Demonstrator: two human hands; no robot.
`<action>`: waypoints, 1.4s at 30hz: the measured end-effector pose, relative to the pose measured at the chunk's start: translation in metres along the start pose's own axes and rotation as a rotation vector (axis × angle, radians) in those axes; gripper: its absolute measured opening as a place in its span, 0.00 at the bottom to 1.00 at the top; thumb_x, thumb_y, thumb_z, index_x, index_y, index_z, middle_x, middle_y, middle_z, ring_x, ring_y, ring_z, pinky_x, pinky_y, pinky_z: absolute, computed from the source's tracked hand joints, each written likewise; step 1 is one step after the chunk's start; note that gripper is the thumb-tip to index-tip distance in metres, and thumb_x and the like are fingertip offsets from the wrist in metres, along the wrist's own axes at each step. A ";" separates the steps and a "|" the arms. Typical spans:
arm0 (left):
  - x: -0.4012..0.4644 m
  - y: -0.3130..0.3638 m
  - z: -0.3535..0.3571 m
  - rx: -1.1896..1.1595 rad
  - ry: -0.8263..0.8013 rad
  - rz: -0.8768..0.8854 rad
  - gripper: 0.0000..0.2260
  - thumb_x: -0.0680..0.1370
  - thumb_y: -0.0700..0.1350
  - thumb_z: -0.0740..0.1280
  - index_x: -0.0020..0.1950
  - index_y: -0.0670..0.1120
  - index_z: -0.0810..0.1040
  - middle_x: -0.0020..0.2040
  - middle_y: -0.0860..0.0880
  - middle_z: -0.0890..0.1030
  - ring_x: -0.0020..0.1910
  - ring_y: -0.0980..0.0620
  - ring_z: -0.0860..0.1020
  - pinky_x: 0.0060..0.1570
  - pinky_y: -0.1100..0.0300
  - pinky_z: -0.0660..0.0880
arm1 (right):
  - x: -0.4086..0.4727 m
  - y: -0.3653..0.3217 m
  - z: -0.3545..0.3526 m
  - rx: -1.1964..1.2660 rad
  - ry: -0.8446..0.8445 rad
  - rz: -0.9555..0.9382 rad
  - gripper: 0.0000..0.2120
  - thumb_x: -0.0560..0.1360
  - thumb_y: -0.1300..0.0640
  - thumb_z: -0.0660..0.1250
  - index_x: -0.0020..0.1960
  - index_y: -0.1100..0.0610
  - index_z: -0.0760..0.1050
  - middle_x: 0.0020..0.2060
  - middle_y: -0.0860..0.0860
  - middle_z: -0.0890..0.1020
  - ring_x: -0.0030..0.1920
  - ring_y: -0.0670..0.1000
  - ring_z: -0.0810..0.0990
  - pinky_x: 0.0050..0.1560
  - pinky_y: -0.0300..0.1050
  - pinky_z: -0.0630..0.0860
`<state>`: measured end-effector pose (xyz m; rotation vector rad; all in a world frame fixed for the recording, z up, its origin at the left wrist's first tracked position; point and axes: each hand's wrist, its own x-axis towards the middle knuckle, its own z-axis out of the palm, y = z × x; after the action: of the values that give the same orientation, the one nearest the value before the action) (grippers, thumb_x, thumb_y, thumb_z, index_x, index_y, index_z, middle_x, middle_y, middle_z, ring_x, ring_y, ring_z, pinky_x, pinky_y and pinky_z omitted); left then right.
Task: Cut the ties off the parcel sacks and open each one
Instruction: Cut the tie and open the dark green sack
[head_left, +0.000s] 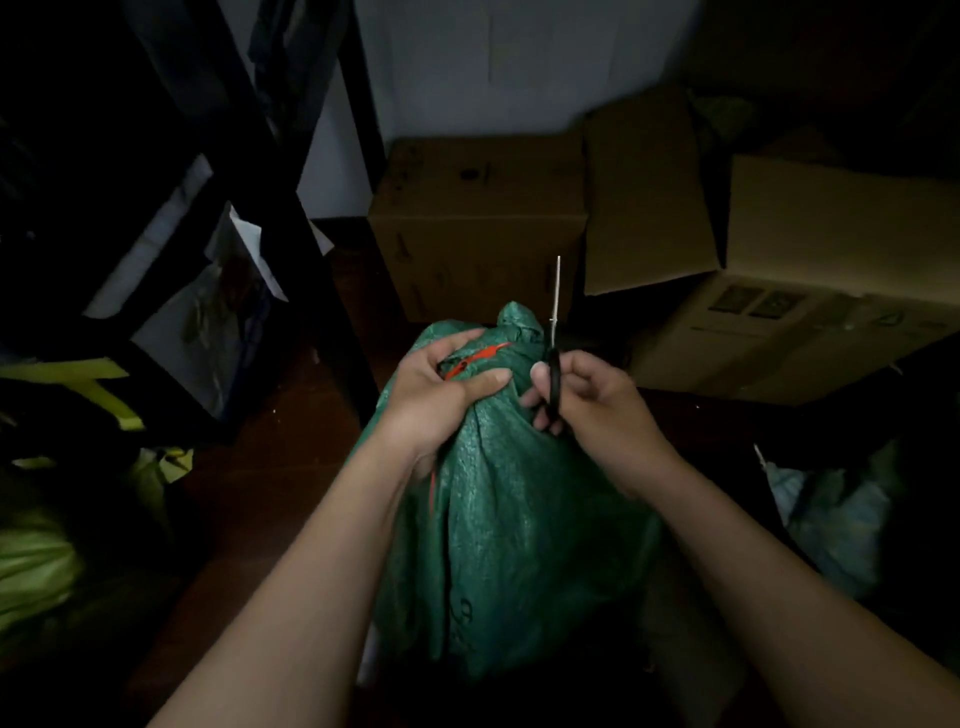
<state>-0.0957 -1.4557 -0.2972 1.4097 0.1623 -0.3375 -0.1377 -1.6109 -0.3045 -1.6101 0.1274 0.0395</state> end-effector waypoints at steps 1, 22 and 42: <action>0.006 -0.001 -0.003 -0.018 0.003 -0.006 0.22 0.69 0.31 0.74 0.61 0.43 0.78 0.48 0.44 0.85 0.45 0.48 0.84 0.44 0.57 0.80 | 0.003 0.001 0.000 0.000 -0.028 0.008 0.08 0.79 0.56 0.65 0.43 0.57 0.73 0.34 0.49 0.82 0.31 0.45 0.77 0.32 0.36 0.72; -0.015 0.012 -0.035 -0.065 0.001 -0.046 0.25 0.69 0.26 0.70 0.61 0.48 0.79 0.46 0.45 0.85 0.45 0.47 0.84 0.40 0.59 0.80 | -0.029 0.000 0.003 0.256 -0.522 0.243 0.21 0.67 0.37 0.72 0.43 0.56 0.78 0.32 0.54 0.77 0.33 0.51 0.74 0.36 0.41 0.72; -0.023 0.012 -0.025 0.103 -0.086 -0.029 0.25 0.69 0.30 0.73 0.65 0.42 0.77 0.56 0.43 0.82 0.55 0.47 0.81 0.58 0.53 0.77 | -0.032 0.002 0.002 0.149 -0.449 0.212 0.19 0.69 0.38 0.68 0.39 0.56 0.76 0.29 0.53 0.77 0.30 0.51 0.73 0.36 0.46 0.67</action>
<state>-0.1114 -1.4267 -0.2829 1.4924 0.0960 -0.4350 -0.1697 -1.6068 -0.3037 -1.3980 -0.0479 0.5396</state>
